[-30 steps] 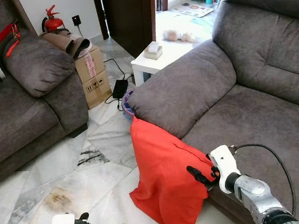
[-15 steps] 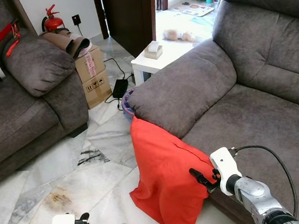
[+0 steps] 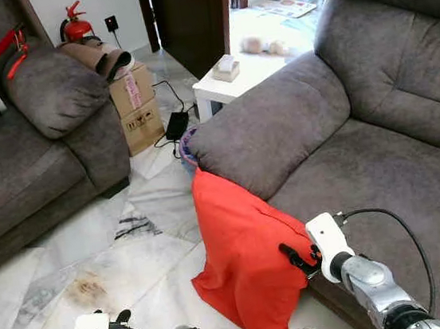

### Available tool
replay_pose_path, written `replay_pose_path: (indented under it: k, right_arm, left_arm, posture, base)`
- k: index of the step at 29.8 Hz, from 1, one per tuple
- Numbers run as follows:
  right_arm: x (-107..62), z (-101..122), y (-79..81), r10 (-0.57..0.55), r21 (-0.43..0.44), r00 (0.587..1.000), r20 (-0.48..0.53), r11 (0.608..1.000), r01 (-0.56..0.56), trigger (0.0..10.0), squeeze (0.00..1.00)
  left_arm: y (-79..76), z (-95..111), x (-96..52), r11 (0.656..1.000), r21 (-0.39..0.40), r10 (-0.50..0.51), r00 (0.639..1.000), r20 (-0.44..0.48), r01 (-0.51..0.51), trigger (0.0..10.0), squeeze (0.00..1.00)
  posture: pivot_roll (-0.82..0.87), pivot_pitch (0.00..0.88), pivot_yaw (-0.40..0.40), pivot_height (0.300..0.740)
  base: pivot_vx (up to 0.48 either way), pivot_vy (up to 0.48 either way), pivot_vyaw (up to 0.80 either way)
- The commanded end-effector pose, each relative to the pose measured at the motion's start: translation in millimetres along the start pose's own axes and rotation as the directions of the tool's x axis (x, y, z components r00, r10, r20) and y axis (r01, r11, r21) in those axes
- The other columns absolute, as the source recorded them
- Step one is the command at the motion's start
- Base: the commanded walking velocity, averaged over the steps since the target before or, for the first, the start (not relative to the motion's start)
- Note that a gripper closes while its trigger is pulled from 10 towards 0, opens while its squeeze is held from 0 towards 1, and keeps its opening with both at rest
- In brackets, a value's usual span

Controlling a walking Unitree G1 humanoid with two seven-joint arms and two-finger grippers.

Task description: Move the pillow to the sofa from floor

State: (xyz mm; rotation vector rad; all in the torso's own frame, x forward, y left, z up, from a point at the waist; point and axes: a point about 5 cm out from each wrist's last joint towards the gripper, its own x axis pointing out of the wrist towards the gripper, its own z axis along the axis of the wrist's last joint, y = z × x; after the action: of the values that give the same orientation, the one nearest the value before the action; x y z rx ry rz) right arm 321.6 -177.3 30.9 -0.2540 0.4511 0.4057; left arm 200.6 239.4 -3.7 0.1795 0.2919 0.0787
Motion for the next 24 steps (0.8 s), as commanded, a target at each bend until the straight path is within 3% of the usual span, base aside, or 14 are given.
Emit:
replay_pose_path:
  k: [1, 6, 12, 14, 21, 24]
  right_arm:
    - [0.7, -4.4, 3.4, 0.013, -0.006, 0.999, -0.034, 1.0, -0.014, 10.0, 0.0]
    - [-0.1, -13.4, 9.6, 0.062, -0.015, 0.994, -0.091, 0.998, -0.064, 10.0, 0.0]
    - [1.2, -13.8, 12.1, 0.044, -0.013, 0.995, -0.092, 0.999, -0.046, 10.0, 0.0]
    - [2.0, -16.7, 15.9, 0.043, -0.053, 0.992, -0.119, 0.997, -0.049, 10.0, 0.0]
    - [9.2, -13.4, 35.4, 0.053, -0.014, 0.994, -0.092, 0.998, -0.054, 10.0, 0.0]
    - [13.7, -9.3, 45.1, 0.019, 0.05, 0.998, -0.065, 0.999, -0.016, 10.0, 0.0]
  left_arm:
    - [3.0, -4.8, -5.0, 1.0, -0.013, 0.008, 1.0, -0.024, -0.008, 10.0, 0.0]
    - [3.4, -5.4, -8.2, 1.0, -0.012, 0.003, 1.0, -0.029, -0.003, 10.0, 0.0]
    - [3.0, -4.5, -11.8, 1.0, -0.003, -0.006, 1.0, -0.027, 0.005, 10.0, 0.0]
    - [1.4, -3.9, -14.4, 1.0, 0.001, -0.019, 0.999, -0.025, 0.02, 10.0, 0.0]
    - [3.5, -0.9, -24.6, 0.999, 0.028, -0.019, 1.0, -0.02, 0.02, 10.0, 0.0]
    - [6.9, 2.8, -31.0, 0.999, 0.042, -0.009, 1.0, -0.013, 0.009, 10.0, 0.0]
  posture:
    - [0.13, 0.165, 0.032, 0.618]
    - [0.13, 0.169, 0.033, 0.618]
    - [0.15, 0.179, 0.035, 0.618]
    - [0.16, 0.187, 0.033, 0.618]
    - [0.22, 0.21, 0.03, 0.618]
    - [0.26, 0.219, 0.031, 0.618]
  base:
    - [0.0, 0.0, 0.0]
    - [0.0, 0.0, 0.0]
    - [0.0, 0.0, 0.0]
    - [0.0, 0.0, 0.0]
    - [0.0, 0.0, 0.0]
    - [0.0, 0.0, 0.0]
